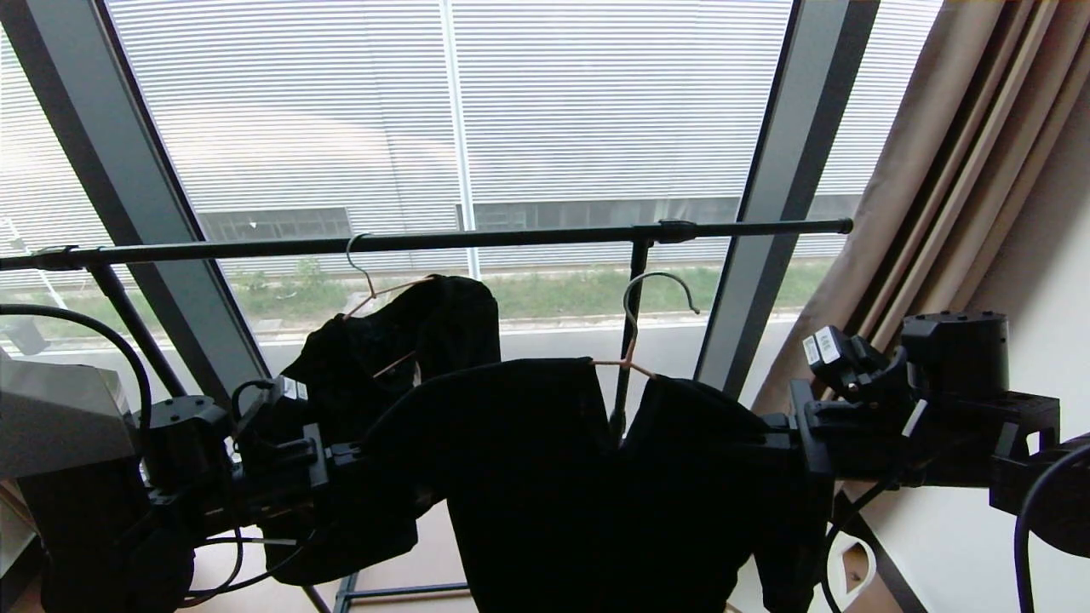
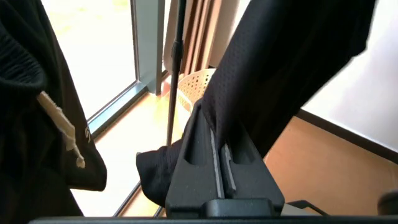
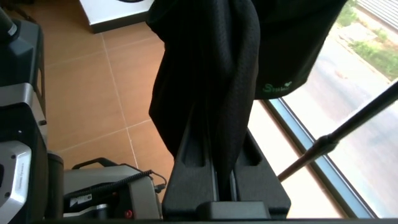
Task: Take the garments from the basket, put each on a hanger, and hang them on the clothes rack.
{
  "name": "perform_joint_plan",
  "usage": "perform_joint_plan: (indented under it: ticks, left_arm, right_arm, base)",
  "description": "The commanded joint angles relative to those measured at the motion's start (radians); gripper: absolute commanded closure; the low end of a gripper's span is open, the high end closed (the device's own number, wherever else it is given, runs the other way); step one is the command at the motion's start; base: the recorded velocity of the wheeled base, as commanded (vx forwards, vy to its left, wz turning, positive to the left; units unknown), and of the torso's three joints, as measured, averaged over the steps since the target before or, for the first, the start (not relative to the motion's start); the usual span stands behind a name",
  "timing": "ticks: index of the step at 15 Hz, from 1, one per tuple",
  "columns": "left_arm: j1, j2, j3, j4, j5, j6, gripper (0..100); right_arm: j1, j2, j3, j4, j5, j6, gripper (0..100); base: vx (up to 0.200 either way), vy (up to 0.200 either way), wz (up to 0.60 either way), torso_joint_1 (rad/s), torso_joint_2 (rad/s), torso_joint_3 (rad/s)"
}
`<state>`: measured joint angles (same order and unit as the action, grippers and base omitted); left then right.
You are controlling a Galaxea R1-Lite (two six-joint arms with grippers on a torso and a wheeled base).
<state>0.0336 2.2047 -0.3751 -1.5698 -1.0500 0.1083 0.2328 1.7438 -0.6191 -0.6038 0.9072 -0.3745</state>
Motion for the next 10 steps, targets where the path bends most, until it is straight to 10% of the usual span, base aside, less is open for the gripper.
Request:
perform_joint_plan:
  ticks: [1,10]
  left_arm:
    - [0.020,0.001,-0.005,-0.001,-0.002,0.001,100]
    - [0.101,0.001,-0.021,-0.001,-0.110,0.016,100]
  right_arm:
    - [-0.020,0.005,-0.004,-0.001,0.004,0.000,100]
    - [-0.058,0.005,0.009,-0.062,0.041,0.002,100]
  base:
    - [0.000,0.000,0.00,0.000,0.00,0.000]
    - [0.000,0.000,0.00,0.000,0.00,0.000]
